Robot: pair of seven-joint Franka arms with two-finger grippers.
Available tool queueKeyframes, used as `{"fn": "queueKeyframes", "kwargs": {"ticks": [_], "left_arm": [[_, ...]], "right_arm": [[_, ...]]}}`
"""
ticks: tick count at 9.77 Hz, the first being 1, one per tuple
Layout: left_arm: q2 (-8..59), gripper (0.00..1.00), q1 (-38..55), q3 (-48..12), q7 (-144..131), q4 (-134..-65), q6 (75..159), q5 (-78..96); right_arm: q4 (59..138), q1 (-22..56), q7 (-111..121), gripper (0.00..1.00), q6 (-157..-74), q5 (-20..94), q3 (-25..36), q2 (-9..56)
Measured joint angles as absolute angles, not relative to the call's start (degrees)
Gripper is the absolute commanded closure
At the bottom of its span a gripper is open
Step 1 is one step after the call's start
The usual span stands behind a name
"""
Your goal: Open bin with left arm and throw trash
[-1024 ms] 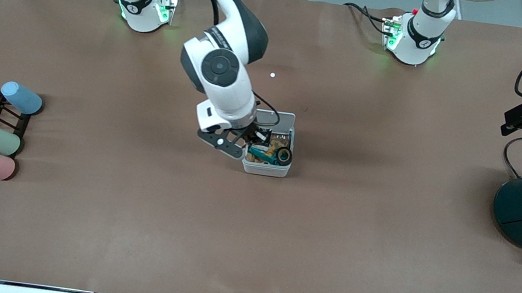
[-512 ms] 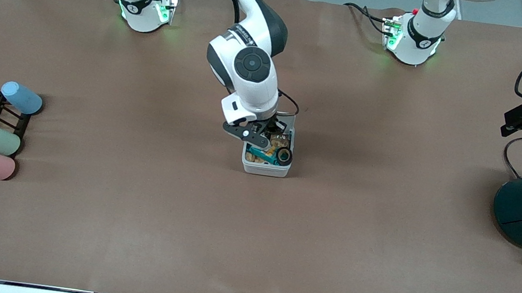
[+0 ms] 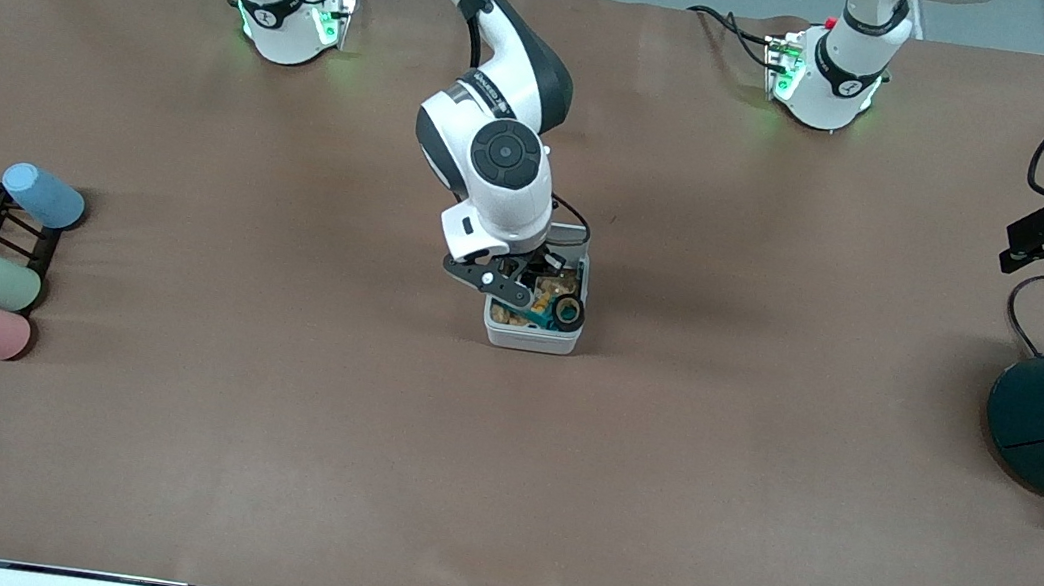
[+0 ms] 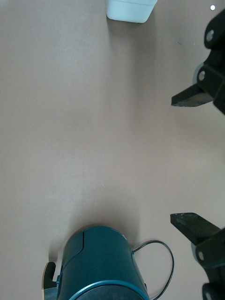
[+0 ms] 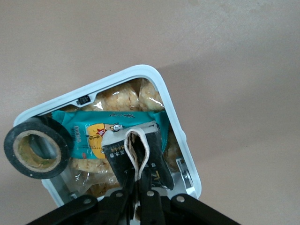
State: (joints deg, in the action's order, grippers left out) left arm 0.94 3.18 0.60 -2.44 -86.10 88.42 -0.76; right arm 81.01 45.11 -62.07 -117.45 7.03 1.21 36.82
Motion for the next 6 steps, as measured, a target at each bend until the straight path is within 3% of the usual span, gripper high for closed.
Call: {"fn": "queueKeyframes", "kwargs": {"ticks": [1, 2, 6], "left_arm": [[0.9, 0.00, 3.1, 0.6, -2.4, -86.1, 88.4, -0.8], [1.0, 0.00, 3.1, 0.6, -2.4, -86.1, 88.4, -0.8], [1.0, 0.00, 3.1, 0.6, -2.4, -86.1, 88.4, -0.8]], "right_arm": [[81.0, 45.1, -62.1, 0.05, -117.4, 7.0, 1.2, 36.8], [81.0, 45.2, -62.1, 0.02, -117.4, 7.0, 1.1, 36.8], [80.6, 45.3, -62.1, 0.01, -116.5, 7.1, 1.3, 36.5]]}}
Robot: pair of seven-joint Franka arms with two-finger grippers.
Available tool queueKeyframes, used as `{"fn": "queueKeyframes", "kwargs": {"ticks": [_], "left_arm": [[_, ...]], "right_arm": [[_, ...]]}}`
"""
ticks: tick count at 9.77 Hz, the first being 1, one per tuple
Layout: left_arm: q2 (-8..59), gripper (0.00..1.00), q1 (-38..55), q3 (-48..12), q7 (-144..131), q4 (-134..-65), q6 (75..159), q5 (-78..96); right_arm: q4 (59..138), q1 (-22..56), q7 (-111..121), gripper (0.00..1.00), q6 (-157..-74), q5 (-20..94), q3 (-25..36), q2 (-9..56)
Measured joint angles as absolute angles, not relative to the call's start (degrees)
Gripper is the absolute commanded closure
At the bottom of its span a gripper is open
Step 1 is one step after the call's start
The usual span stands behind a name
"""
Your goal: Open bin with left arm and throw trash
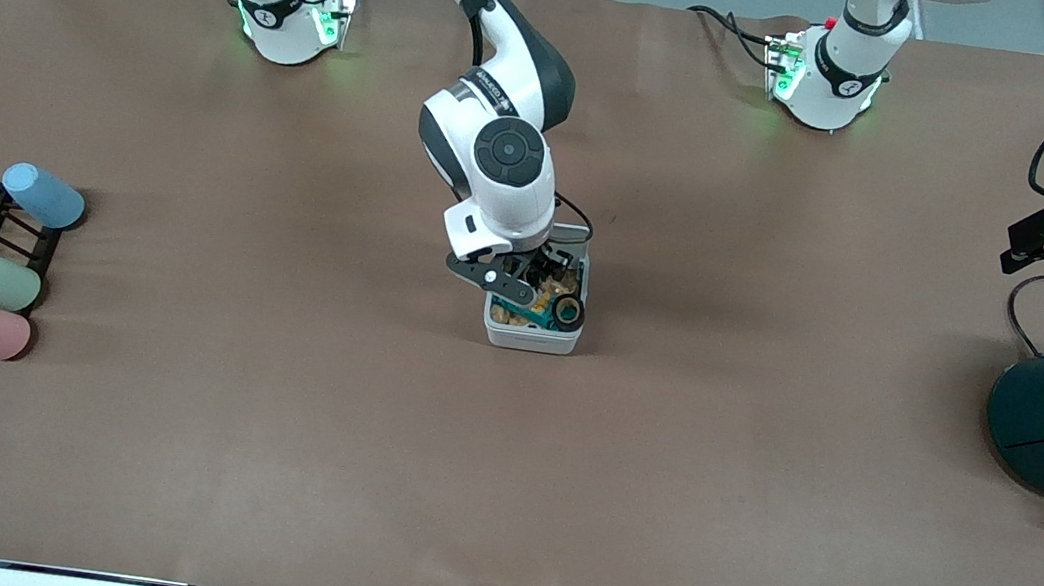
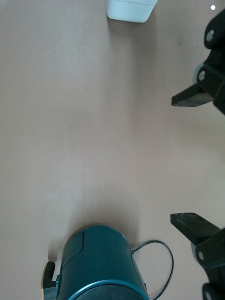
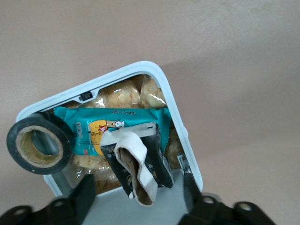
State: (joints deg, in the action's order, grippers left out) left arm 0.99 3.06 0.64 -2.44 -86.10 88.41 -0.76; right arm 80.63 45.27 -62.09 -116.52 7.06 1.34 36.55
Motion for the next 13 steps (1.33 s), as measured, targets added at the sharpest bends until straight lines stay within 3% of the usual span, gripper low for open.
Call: {"fn": "queueKeyframes", "kwargs": {"ticks": [2, 5, 8, 13], "left_arm": [[1.0, 0.00, 3.0, 0.7, -2.4, -86.1, 88.4, -0.8], [1.0, 0.00, 3.0, 0.7, -2.4, -86.0, 88.4, -0.8], [1.1, 0.00, 3.0, 0.7, -2.4, -86.0, 88.4, -0.8], [1.2, 0.00, 2.8, 0.7, -2.4, -85.9, 88.4, -0.8]], "right_arm": [[79.2, 42.8, -62.3, 0.01, -112.9, 7.2, 2.0, 33.3], [78.2, 31.0, -56.5, 0.01, -99.3, 8.0, 2.3, 21.0], [78.5, 15.7, -34.2, 0.01, -82.5, 10.2, 2.6, 11.0], [79.0, 0.4, 4.2, 0.01, -69.8, 3.1, 2.7, 3.8]]}}
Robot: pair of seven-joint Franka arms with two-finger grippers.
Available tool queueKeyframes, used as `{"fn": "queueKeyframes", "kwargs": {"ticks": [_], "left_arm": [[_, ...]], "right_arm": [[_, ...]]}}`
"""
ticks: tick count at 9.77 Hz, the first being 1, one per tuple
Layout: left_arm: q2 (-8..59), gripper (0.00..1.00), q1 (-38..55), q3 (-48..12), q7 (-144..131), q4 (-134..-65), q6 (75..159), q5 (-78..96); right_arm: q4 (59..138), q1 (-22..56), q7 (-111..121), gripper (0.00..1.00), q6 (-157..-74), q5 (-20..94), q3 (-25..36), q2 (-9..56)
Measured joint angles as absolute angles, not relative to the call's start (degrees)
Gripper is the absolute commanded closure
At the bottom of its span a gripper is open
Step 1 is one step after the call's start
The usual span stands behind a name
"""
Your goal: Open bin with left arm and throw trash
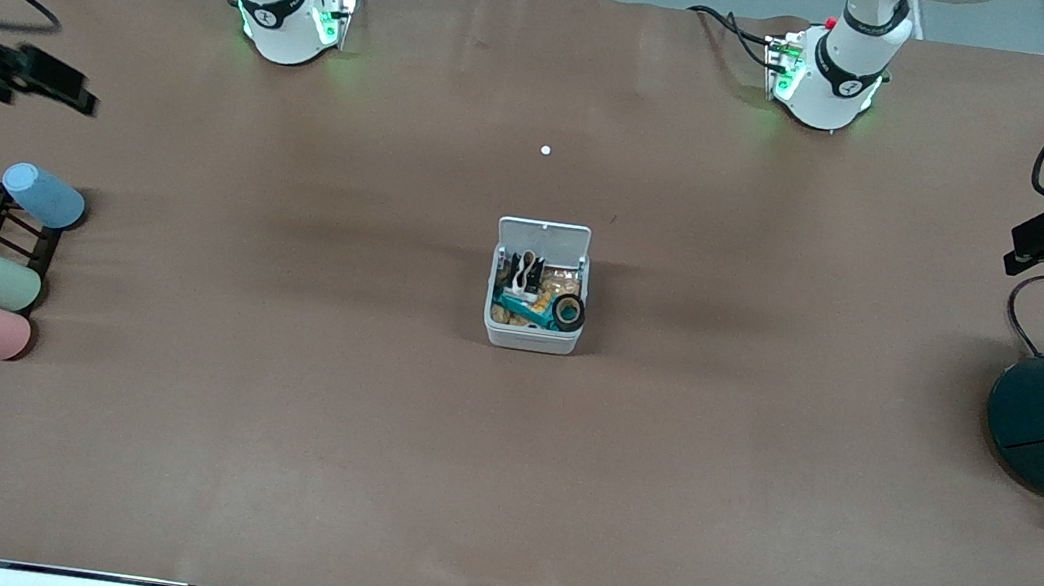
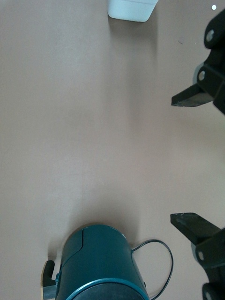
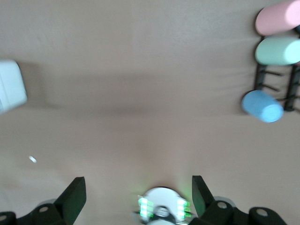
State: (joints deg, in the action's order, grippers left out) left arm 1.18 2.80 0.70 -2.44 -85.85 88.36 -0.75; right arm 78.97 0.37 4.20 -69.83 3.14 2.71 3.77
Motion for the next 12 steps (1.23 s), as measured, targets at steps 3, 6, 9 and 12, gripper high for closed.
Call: {"fn": "queueKeyframes", "kwargs": {"ticks": [3, 6, 9, 12], "left_arm": [[1.2, 0.00, 2.8, 0.7, -2.4, -85.8, 88.4, -0.8], [1.5, 0.00, 2.8, 0.7, -2.4, -85.8, 88.3, -0.8], [1.7, 0.00, 2.8, 0.7, -2.4, -85.6, 88.3, -0.8], [1.7, 0.00, 2.8, 0.7, -2.4, -85.6, 88.3, -0.8]], "right_arm": [[78.8, -0.6, 9.6, 0.01, -70.4, 0.9, 2.2, 3.1], [76.9, -0.4, 9.6, 0.01, -73.0, 0.8, 1.5, 3.3], [77.4, -0.6, 5.4, 0.01, -75.4, 0.8, 1.6, 3.8], [77.5, -0.6, 3.5, 0.01, -75.5, 0.8, 1.6, 3.9]]}}
